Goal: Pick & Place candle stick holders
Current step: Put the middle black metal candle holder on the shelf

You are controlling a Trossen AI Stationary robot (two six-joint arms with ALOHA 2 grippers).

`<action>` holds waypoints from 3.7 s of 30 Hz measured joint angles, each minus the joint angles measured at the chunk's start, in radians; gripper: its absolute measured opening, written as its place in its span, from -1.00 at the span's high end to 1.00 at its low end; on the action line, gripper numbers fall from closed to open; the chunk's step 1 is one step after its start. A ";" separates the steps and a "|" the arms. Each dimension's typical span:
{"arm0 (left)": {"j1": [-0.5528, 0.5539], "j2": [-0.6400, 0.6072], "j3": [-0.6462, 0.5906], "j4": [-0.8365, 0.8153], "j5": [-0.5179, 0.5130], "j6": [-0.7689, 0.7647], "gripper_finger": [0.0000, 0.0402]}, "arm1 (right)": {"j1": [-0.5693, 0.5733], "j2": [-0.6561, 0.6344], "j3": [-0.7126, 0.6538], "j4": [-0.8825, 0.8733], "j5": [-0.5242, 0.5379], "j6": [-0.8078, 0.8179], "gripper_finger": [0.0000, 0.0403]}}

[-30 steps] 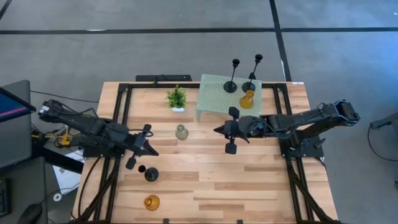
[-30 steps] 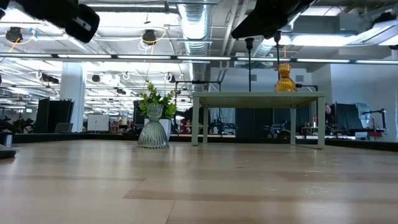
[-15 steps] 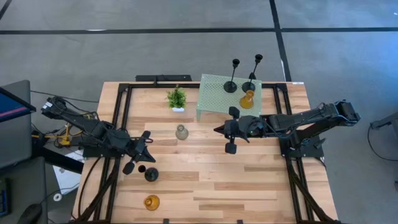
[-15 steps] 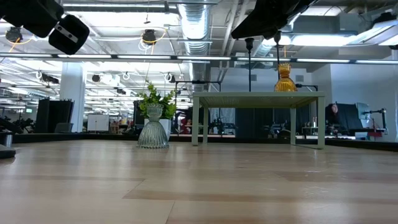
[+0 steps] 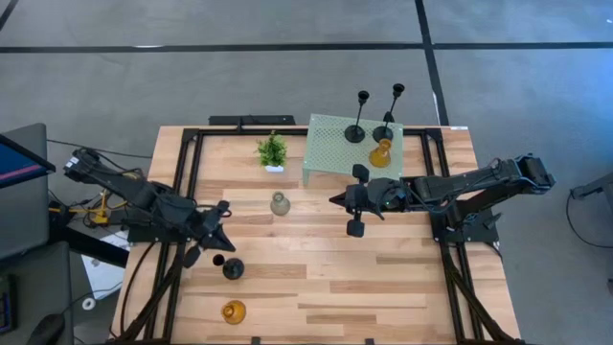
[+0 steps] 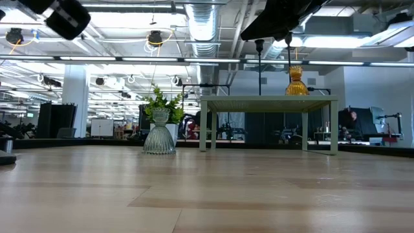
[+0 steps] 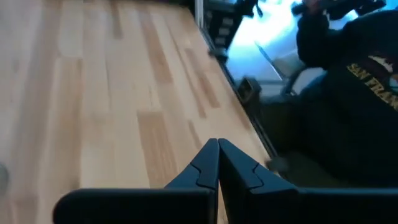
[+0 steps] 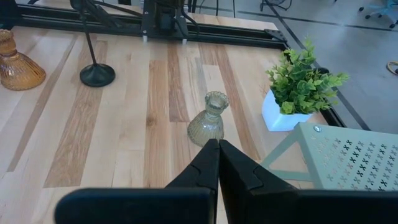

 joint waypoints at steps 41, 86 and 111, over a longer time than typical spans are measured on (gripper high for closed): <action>0.000 0.025 0.021 0.024 -0.122 0.100 0.98 | 0.002 0.000 0.001 0.012 0.000 0.079 1.00; 0.000 0.035 -0.111 -0.405 0.025 -0.293 0.96 | 0.002 0.000 0.001 -0.003 -0.026 0.132 1.00; 0.000 0.253 -0.201 0.051 0.287 -0.293 0.33 | 0.002 0.000 0.001 -0.015 -0.026 0.124 1.00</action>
